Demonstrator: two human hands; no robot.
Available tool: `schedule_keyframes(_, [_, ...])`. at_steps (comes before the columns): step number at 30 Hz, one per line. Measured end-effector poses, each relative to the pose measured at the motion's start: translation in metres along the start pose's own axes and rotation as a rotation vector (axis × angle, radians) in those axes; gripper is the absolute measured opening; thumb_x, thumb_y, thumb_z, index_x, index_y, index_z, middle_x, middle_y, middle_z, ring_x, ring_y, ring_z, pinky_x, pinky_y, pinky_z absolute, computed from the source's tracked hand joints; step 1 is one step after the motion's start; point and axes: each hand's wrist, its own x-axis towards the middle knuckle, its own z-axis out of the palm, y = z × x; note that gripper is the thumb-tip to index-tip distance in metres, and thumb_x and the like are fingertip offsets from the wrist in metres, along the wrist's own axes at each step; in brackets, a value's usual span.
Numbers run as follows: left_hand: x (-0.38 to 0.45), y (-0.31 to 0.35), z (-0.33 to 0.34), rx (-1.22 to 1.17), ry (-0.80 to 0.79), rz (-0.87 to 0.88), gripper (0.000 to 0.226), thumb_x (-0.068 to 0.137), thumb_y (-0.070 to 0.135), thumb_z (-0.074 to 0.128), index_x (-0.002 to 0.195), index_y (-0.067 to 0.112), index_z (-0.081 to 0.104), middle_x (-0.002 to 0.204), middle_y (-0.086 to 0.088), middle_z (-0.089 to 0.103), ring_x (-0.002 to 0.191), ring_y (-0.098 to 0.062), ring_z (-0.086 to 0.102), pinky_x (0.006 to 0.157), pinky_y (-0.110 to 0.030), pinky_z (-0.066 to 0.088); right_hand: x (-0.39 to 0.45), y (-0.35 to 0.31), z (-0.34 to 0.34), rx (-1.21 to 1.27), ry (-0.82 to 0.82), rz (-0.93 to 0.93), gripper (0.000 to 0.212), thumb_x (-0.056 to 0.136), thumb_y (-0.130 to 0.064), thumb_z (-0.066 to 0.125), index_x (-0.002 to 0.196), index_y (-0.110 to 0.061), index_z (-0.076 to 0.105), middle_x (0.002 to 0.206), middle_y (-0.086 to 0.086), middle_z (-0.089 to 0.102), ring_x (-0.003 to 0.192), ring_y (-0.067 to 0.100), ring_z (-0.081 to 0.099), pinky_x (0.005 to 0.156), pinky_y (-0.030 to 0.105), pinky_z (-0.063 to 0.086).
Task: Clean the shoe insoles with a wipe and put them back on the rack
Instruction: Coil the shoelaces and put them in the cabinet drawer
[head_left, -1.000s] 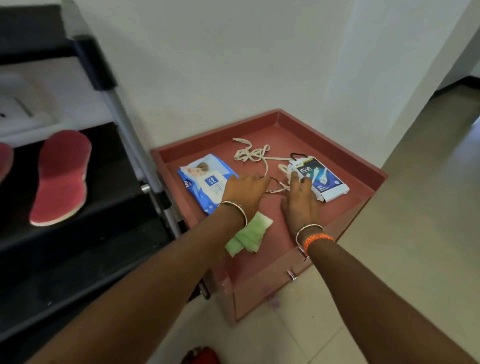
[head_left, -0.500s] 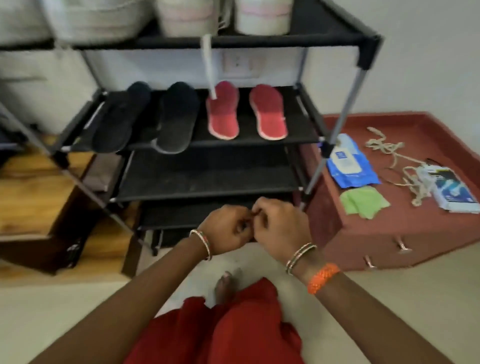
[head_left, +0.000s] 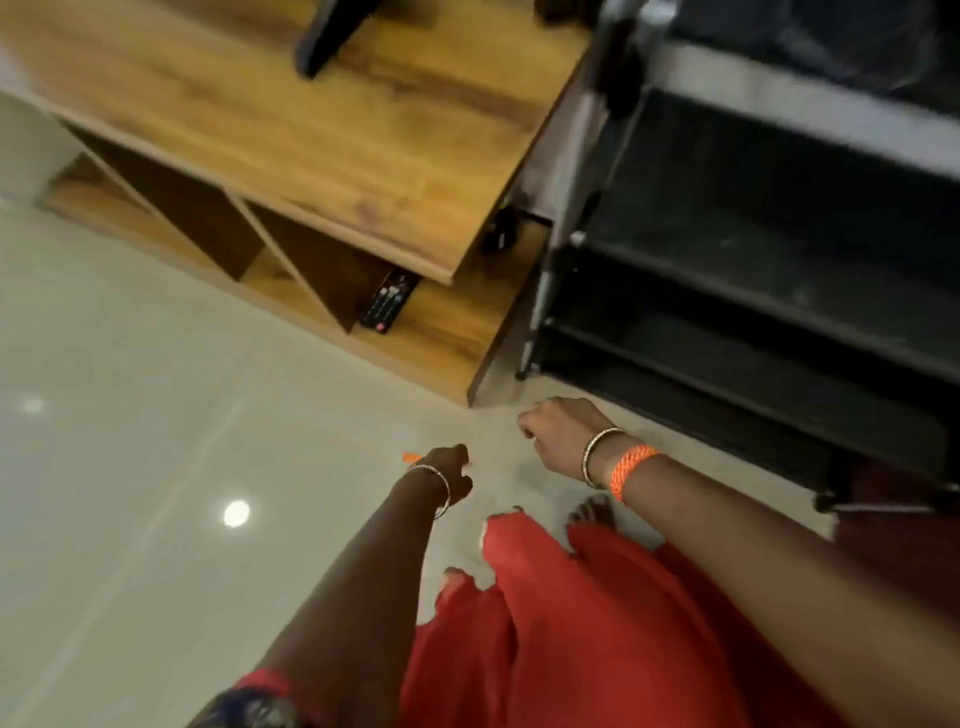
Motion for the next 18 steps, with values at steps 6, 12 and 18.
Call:
schedule_keyframes(6, [0.044, -0.072, 0.034, -0.048, 0.049, -0.136, 0.059, 0.089, 0.003, 0.046, 0.144, 0.013, 0.026, 0.147, -0.015, 0.026, 0.131, -0.035, 0.037, 0.103, -0.044, 0.039, 0.065, -0.027, 0.083, -0.03, -0.245, -0.118, 0.041, 0.087, -0.003, 0.046, 0.126, -0.014, 0.049, 0.124, 0.008, 0.05, 0.114, 0.027, 0.049, 0.084, 0.035, 0.045])
schedule_keyframes(12, [0.095, -0.087, 0.062, 0.066, 0.207, -0.084, 0.033, 0.093, 0.001, 0.041, 0.125, 0.008, 0.042, 0.125, -0.013, 0.038, 0.114, -0.033, 0.042, 0.075, -0.044, 0.048, 0.107, -0.015, 0.113, -0.077, -0.227, -0.14, 0.034, 0.086, 0.001, 0.045, 0.119, -0.01, 0.05, 0.118, 0.01, 0.05, 0.108, 0.028, 0.05, 0.073, 0.034, 0.043])
schedule_keyframes(18, [0.111, -0.081, 0.078, 0.418, 0.263, 0.042, 0.025, 0.087, 0.012, 0.055, 0.112, 0.012, 0.055, 0.108, -0.005, 0.054, 0.096, -0.024, 0.055, 0.059, -0.031, 0.039, 0.121, -0.009, 0.142, -0.177, -0.294, -0.245, 0.04, 0.089, 0.002, 0.044, 0.126, -0.011, 0.047, 0.12, 0.009, 0.049, 0.111, 0.027, 0.05, 0.076, 0.036, 0.044])
